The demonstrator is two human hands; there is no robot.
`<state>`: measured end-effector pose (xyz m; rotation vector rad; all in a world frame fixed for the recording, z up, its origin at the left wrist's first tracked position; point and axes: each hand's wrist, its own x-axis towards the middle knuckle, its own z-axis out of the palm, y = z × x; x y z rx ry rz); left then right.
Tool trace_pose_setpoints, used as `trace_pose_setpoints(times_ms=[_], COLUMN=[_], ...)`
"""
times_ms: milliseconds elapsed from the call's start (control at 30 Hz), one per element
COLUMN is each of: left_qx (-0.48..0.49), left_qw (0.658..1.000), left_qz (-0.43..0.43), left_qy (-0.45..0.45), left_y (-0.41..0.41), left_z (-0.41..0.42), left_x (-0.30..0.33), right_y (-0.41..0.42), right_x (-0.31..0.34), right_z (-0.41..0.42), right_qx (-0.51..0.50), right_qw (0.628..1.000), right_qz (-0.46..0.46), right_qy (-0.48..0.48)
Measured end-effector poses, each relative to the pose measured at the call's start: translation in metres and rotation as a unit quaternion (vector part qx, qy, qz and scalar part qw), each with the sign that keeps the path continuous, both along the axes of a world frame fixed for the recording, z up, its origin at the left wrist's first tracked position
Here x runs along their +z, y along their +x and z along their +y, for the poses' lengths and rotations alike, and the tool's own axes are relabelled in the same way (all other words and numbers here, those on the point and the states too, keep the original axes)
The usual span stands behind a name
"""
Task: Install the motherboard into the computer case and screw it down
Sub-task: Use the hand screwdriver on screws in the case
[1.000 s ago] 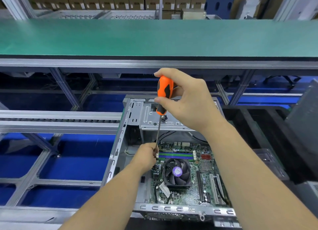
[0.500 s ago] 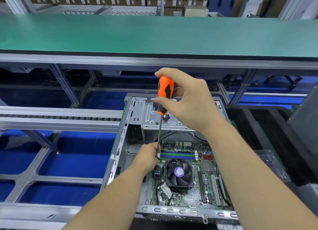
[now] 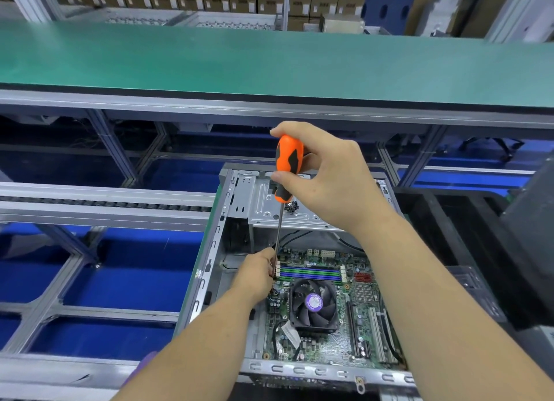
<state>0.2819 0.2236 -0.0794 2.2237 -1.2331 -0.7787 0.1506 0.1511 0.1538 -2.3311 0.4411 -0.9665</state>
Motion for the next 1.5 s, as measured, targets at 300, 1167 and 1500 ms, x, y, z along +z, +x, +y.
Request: trace_pose_setpoints(times_ms=[300,1167,1500], left_qx=[0.112,0.062,0.045], left_qw=[0.99,0.995,0.997], left_qz=[0.082,0.03,0.025], left_qy=[0.013,0.068,0.064], left_y=[0.004,-0.001,0.001], left_z=[-0.002,-0.005,-0.004], left_x=[-0.012,-0.005,-0.007], right_y=[0.002,-0.002,-0.005], right_x=[0.0,-0.001,-0.003], right_z=[0.002,-0.001,-0.001], right_qx=[0.007,-0.002,0.005], right_qw=[1.0,1.0,1.0], right_qz=[0.002,-0.002,-0.008], right_qy=[-0.005,0.005,0.006])
